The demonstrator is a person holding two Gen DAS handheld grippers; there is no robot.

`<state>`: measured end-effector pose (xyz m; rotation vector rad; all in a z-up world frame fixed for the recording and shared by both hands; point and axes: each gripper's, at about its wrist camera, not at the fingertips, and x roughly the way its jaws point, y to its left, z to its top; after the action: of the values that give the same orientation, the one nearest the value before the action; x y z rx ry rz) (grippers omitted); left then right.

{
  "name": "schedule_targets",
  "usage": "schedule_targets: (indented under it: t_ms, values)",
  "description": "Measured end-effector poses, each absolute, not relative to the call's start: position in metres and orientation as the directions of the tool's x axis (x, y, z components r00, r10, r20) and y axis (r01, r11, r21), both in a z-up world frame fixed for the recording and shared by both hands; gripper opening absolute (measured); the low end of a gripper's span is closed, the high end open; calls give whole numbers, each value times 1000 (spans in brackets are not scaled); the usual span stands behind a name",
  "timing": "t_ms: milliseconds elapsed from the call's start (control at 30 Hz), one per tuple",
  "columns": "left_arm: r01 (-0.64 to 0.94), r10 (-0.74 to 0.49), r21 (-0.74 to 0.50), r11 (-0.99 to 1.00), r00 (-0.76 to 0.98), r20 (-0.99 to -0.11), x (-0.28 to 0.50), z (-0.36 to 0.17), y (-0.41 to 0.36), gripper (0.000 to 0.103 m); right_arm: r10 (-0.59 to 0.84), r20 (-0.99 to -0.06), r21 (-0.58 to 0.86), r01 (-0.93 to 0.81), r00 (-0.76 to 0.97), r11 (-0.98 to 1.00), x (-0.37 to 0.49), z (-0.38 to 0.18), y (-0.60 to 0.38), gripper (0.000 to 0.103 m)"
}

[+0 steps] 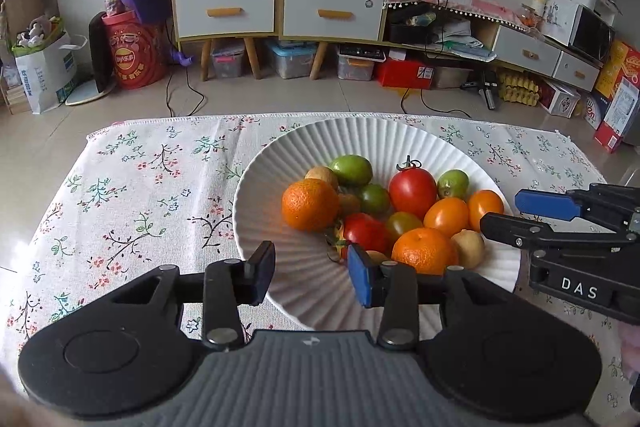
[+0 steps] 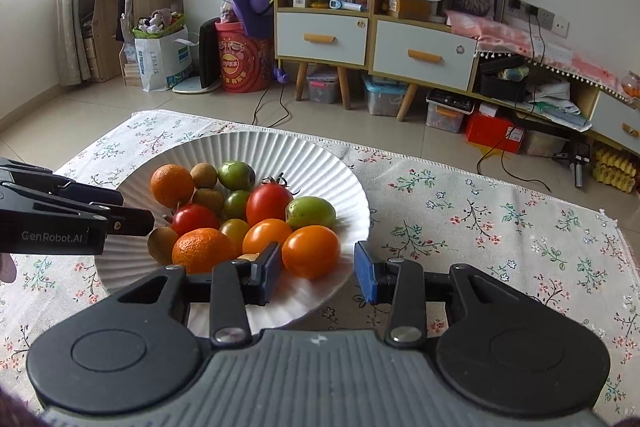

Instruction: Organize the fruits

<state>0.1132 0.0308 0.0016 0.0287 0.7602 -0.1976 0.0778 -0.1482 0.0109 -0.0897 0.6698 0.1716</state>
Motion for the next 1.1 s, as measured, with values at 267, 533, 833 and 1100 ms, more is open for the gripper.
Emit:
schedule_targets:
  t_ms: [267,533,833,1100]
  values:
    - [191,-181,-61,980,712,-678,99,11,36,71,140,-607,-4,-179,782,984,69,23,-151,64]
    - [199,-179,-52,979,698,-694,81,12,37,89,128,-621,32,-138,774,990,56,27,-164,77]
    - [184,-161,-45,982,684,-711,54,15,28,96,53,-642,33,-41,765,999,29,31,-170,91]
    - [132,-91,3,991,699,-709,36,25,10,96,37,-677,58,2,735,998,6,43,-163,102]
